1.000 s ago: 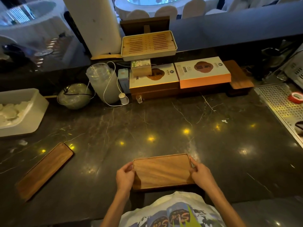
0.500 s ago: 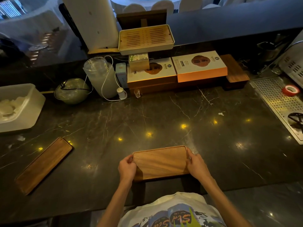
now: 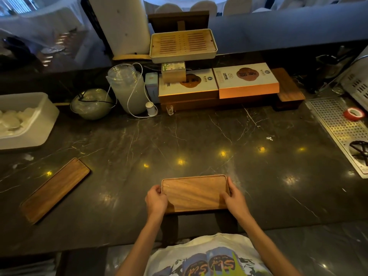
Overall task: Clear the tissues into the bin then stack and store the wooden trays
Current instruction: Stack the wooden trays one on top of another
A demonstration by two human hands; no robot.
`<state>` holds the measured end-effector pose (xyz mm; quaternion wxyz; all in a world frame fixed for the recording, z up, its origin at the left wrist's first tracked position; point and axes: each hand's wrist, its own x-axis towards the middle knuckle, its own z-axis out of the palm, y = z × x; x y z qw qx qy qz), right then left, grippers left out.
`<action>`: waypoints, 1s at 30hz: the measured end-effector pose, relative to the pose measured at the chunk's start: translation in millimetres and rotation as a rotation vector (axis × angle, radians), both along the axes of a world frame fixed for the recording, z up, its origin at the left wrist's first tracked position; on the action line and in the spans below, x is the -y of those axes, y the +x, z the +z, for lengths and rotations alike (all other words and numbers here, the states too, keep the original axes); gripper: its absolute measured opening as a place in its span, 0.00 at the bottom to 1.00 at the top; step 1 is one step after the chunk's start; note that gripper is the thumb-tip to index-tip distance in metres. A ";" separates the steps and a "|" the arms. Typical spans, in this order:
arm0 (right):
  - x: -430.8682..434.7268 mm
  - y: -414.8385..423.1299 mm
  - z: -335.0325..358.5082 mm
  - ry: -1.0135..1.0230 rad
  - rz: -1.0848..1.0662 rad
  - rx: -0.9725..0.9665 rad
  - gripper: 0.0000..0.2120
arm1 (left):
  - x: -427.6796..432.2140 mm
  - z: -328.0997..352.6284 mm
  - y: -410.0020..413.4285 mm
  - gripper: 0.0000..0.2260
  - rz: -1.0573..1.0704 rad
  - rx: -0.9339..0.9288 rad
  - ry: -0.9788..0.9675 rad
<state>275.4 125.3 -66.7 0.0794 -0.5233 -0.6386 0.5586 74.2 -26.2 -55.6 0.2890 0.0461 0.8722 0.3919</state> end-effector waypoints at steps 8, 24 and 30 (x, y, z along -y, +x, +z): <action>-0.2 -1.9 0.1 -0.019 -0.008 0.013 0.35 | 2.0 0.0 -1.8 0.13 -0.011 0.002 -0.051; 1.7 -10.6 0.1 0.077 -0.071 0.043 0.29 | 14.9 5.5 -16.2 0.15 0.037 0.256 0.049; 16.2 -27.0 20.1 0.189 -0.095 0.173 0.29 | 30.0 18.3 -46.4 0.15 -0.127 0.439 0.069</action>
